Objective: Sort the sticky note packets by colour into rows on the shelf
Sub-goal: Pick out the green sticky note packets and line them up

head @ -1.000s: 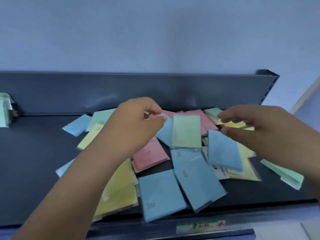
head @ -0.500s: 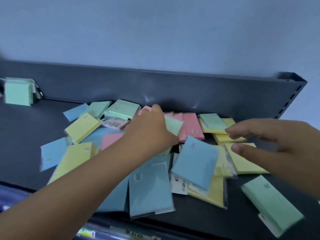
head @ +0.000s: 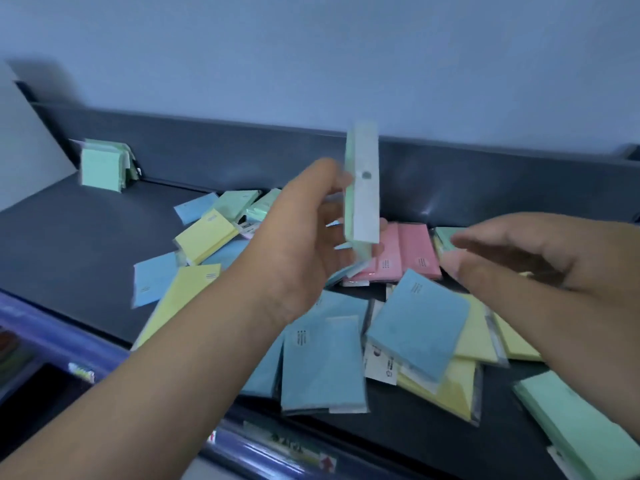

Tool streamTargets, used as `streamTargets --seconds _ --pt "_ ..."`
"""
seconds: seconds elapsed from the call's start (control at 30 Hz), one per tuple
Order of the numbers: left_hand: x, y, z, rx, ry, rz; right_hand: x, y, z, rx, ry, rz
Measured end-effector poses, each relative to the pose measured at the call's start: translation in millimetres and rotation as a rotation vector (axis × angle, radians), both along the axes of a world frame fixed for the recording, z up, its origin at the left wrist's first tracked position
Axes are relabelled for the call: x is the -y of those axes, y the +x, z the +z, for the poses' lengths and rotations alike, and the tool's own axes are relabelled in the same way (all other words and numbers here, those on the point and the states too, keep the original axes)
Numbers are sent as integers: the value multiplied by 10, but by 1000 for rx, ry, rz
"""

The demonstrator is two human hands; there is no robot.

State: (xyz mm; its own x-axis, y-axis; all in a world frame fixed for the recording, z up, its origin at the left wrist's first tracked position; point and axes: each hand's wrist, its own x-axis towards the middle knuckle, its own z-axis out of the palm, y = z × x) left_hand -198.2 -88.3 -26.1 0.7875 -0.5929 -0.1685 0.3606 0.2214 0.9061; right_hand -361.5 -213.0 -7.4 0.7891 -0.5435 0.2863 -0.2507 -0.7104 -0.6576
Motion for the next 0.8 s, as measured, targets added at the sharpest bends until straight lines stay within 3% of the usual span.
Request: streamTargets --seconds 0.1,0.27,0.37,0.53,0.67,0.8 --pt "-81 -60 2 -189 -346 -77 -200 128 50 -9 91 8" --pt "-264 -40 32 -140 -484 -128 -564 353 -19 102 560 81" --pt "-471 -6 42 -55 -390 -96 -772 460 -102 147 764 19" --pt "-945 176 1 240 -19 -74 -1281 657 -152 322 1087 -47" --pt "-1455 356 -68 296 62 -84 -1786 910 -175 420 1127 -78" --pt "-2025 559 -149 338 52 8 -2299 1183 -209 387 1111 -65"
